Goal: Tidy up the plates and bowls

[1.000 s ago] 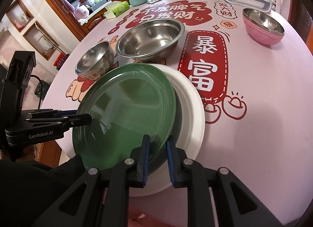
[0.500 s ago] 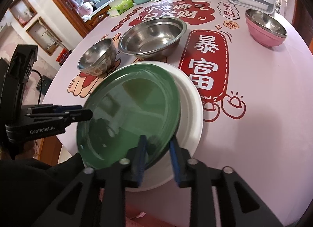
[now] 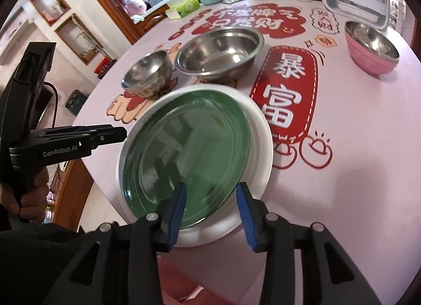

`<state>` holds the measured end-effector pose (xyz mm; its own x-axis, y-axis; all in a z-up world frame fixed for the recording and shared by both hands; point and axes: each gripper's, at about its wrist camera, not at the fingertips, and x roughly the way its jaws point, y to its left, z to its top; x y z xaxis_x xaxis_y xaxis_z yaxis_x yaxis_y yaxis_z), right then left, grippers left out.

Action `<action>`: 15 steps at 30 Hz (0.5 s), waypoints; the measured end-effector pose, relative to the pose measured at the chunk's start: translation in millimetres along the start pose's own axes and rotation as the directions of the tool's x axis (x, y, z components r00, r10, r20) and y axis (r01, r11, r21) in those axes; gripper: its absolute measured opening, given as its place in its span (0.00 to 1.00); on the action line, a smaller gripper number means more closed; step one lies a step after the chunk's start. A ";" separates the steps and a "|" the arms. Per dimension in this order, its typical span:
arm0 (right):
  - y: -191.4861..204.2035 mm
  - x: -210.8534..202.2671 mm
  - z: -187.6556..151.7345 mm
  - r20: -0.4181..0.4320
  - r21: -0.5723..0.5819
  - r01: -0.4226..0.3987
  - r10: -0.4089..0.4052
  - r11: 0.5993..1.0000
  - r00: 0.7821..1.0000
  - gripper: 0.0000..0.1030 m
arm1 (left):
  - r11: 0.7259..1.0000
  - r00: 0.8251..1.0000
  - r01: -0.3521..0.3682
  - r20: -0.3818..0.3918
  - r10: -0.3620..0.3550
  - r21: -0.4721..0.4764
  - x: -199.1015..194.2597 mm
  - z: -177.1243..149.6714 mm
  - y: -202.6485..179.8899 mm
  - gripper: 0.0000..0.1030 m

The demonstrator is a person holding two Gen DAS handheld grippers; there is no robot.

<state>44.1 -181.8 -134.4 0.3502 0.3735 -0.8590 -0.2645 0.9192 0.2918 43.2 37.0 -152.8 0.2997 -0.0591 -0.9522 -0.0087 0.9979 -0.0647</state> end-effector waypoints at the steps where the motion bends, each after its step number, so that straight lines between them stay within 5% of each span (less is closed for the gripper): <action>1: -0.8 -2.2 1.8 0.005 -0.005 -0.007 0.007 1.000 1.000 0.41 | 1.000 1.000 -0.002 0.009 0.002 -0.014 -3.7 -0.2 -1.9 0.30; 15: -29.0 -33.0 29.1 0.082 -0.050 -0.088 0.092 0.995 0.992 0.51 | 0.987 0.995 -0.057 0.069 0.068 -0.151 -39.1 0.1 -24.5 0.39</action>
<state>66.4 -217.2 -102.3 0.3970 0.4657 -0.7909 -0.3394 0.8751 0.3449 31.8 14.9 -114.0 0.3631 0.0111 -0.9317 -0.1694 0.9840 -0.0543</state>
